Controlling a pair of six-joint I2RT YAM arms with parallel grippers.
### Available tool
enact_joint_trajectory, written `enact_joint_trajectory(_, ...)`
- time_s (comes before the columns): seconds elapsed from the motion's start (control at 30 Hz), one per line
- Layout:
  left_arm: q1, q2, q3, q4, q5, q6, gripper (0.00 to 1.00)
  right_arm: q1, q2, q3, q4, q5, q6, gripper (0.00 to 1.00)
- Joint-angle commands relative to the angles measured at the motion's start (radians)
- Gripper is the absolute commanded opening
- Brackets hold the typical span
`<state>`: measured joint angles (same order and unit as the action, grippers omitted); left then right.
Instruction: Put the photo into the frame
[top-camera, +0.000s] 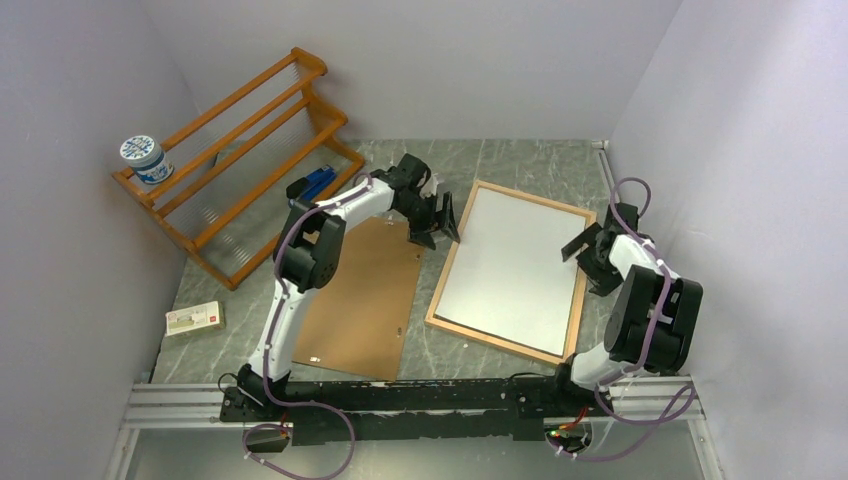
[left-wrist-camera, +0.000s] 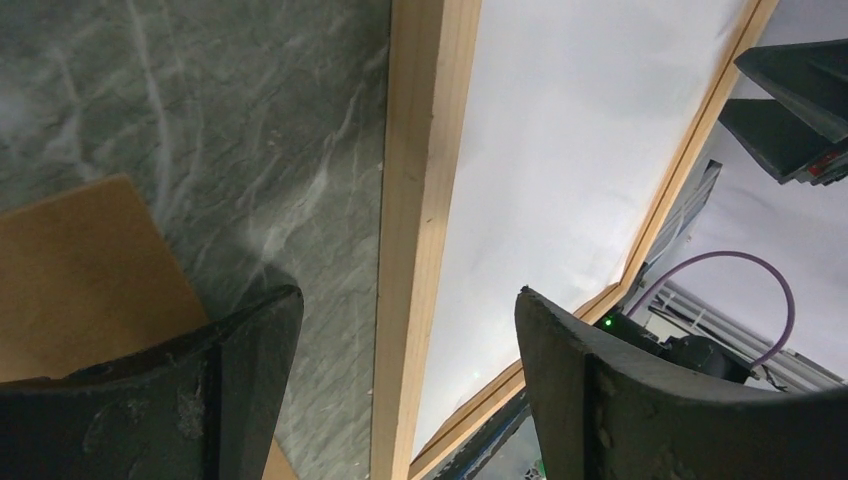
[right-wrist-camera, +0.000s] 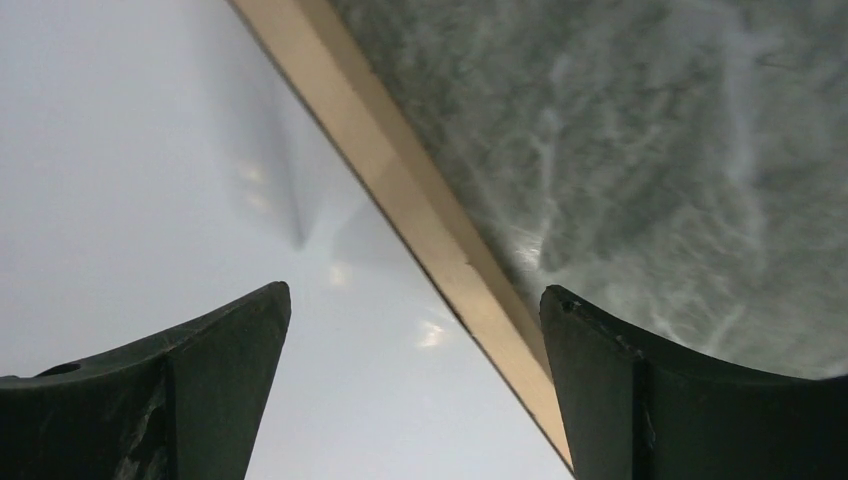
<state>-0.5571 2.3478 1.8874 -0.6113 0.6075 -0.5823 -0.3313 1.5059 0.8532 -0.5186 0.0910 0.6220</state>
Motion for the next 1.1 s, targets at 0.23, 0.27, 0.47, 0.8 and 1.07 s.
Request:
enact_joint_trajectory(0.23, -0.004, 0.047, 0.085, 0.0, 0.056, -0.019, 0.83, -0.012, 0.064, 0.024, 0.205, -0.346, -0.013, 0.97)
enact_joint_trajectory(0.27, -0.002, 0.048, 0.089, -0.002, 0.049, -0.019, 0.82, -0.01, 0.073, 0.032, 0.216, -0.368, -0.01, 0.96)
enact_joint_trajectory(0.47, 0.039, 0.064, 0.1, 0.011, 0.041, -0.033, 0.82, 0.023, 0.173, 0.12, 0.257, -0.451, 0.001, 0.95)
enact_joint_trajectory(0.8, 0.076, 0.154, 0.227, -0.007, 0.097, 0.001, 0.82, 0.074, 0.383, 0.398, 0.251, -0.424, -0.04, 0.92)
enact_joint_trajectory(1.07, 0.084, 0.195, 0.259, -0.014, 0.115, 0.015, 0.83, 0.075, 0.55, 0.608, 0.256, -0.421, -0.113, 0.92)
